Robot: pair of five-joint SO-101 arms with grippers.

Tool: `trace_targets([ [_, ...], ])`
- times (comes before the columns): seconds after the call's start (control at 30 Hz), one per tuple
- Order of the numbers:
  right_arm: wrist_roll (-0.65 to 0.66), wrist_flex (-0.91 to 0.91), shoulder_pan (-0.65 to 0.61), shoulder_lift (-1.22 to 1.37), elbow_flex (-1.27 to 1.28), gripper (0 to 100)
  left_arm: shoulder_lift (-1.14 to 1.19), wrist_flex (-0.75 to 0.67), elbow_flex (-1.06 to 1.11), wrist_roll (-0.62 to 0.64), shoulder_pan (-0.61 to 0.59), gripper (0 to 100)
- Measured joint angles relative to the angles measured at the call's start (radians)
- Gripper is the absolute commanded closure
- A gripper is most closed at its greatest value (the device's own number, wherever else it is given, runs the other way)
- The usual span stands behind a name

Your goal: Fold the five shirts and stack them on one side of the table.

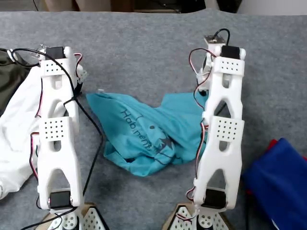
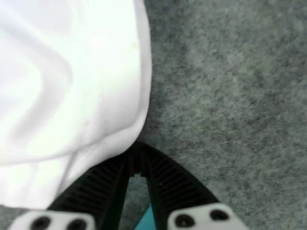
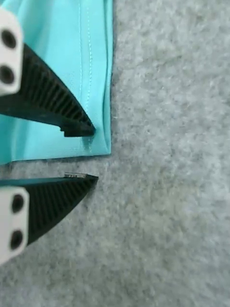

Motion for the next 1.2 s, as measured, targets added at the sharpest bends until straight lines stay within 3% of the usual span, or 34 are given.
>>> trace_targets([
  [0.87, 0.0, -0.049, -0.04, 0.071, -0.031, 85.2, 0.046, 0.002, -0.038, 0.0, 0.0, 98],
  [1.03, 0.0, -0.054, -0.023, 0.071, -0.031, 96.6, 0.046, 0.002, -0.038, 0.0, 0.0, 98],
  [1.2, 0.0, -0.055, -0.006, 0.072, -0.031, 97.0, 0.046, 0.002, -0.038, 0.0, 0.0, 98],
])
